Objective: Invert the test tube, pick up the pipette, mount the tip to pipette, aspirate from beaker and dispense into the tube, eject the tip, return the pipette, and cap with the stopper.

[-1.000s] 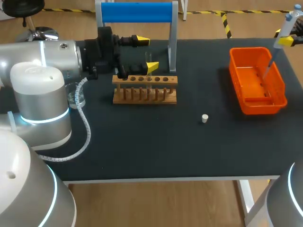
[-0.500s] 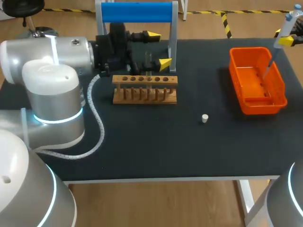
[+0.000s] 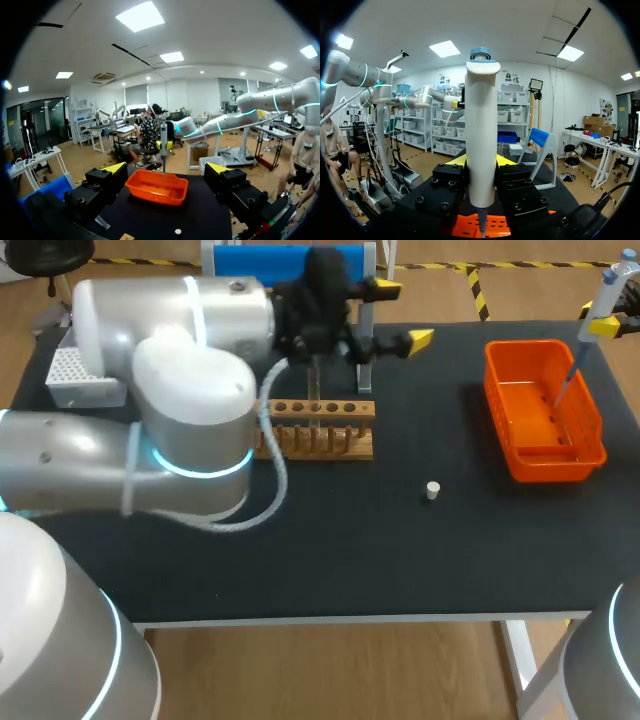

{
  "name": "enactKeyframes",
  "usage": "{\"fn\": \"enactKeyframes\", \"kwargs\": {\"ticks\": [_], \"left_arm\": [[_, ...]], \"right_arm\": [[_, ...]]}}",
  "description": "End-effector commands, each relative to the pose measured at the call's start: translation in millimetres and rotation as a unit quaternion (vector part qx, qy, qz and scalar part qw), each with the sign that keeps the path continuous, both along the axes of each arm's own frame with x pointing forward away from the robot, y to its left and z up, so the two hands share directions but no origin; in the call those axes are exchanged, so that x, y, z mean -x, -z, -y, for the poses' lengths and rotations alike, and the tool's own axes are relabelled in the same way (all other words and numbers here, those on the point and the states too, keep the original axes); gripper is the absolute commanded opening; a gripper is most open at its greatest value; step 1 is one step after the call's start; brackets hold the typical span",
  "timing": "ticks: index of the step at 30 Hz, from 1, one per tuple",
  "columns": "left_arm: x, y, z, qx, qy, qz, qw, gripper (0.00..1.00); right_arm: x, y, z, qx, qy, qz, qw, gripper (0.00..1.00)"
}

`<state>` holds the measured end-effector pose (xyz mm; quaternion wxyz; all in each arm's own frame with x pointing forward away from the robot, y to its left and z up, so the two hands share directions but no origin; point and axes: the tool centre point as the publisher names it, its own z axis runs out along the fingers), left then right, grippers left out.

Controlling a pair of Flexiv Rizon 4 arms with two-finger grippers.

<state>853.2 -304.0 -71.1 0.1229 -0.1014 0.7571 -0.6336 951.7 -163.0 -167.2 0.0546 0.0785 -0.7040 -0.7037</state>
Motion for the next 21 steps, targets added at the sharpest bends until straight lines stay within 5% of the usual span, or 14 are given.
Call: {"fn": "enactKeyframes", "kwargs": {"ticks": [1, 15, 21], "left_arm": [[-28.5, 1.3, 100, -0.032, -0.009, -0.007, 0.999, 1.0], [-47.3, -7.8, 169, -0.037, 0.001, -0.022, 0.999, 1.0], [-47.3, -7.8, 169, -0.037, 0.001, -0.022, 0.999, 1.0]], "right_arm": [[-3.5, 0, 3, 0.0, -0.005, 0.0, 1.0, 0.0], [-3.5, 0, 3, 0.0, -0.005, 0.0, 1.0, 0.0], [-3.5, 0, 3, 0.0, -0.005, 0.0, 1.0, 0.0]]}}
